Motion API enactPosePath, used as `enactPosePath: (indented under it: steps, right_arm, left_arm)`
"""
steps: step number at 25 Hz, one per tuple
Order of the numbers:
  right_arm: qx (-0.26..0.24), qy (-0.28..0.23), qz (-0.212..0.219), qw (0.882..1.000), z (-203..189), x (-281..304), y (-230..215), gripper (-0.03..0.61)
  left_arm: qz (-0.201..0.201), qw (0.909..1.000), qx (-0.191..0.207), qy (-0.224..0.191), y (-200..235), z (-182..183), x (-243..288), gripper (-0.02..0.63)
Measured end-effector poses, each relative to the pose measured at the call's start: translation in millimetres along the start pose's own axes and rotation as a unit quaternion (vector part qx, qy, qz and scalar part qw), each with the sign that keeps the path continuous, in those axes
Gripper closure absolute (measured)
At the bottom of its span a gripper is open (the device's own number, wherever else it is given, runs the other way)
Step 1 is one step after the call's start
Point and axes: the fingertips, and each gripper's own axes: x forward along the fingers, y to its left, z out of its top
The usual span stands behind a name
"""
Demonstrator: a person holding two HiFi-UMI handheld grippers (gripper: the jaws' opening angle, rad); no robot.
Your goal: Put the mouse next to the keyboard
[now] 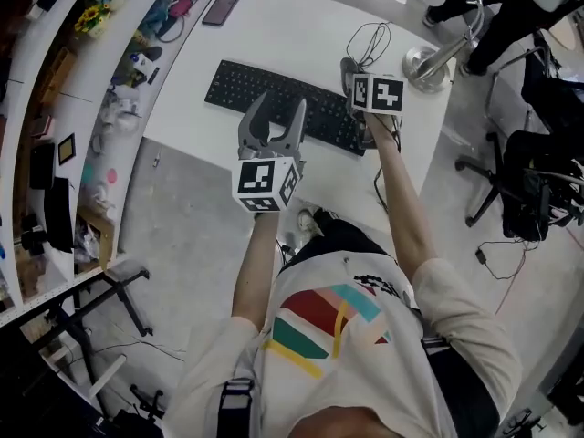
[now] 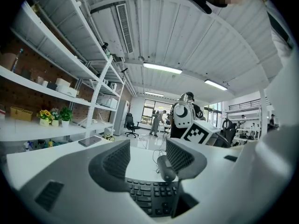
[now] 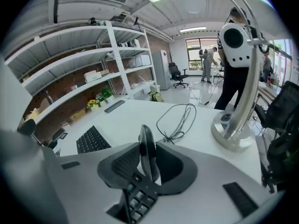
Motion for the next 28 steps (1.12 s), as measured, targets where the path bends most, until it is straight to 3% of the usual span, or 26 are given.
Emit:
enactPosePath:
  steps: [3, 16, 24, 28]
  right_arm:
    - [0.011, 0.008, -0.005, 1.0, -27, -9, -17, 0.476]
    - [0.046, -0.03, 0.001, 0.998, -38, -71, -57, 0.482]
    - [0.081, -0.018, 0.044, 0.996, -74, -114, -77, 0.482]
    - [0.115, 0.0, 0.098, 0.989, -97, -129, -69, 0.482]
  left_arm:
    - [-0.01, 0.9999, 0.004, 0.007, -16, -6, -4, 0.345]
    - [-0.038, 0.9992, 0.016, 0.0, -52, 1, -1, 0.345]
    - [-0.053, 0.9984, 0.018, -0.002, -76, -1, 0, 0.345]
    - [-0.063, 0.9978, 0.02, 0.0, -86, -2, -1, 0.345]
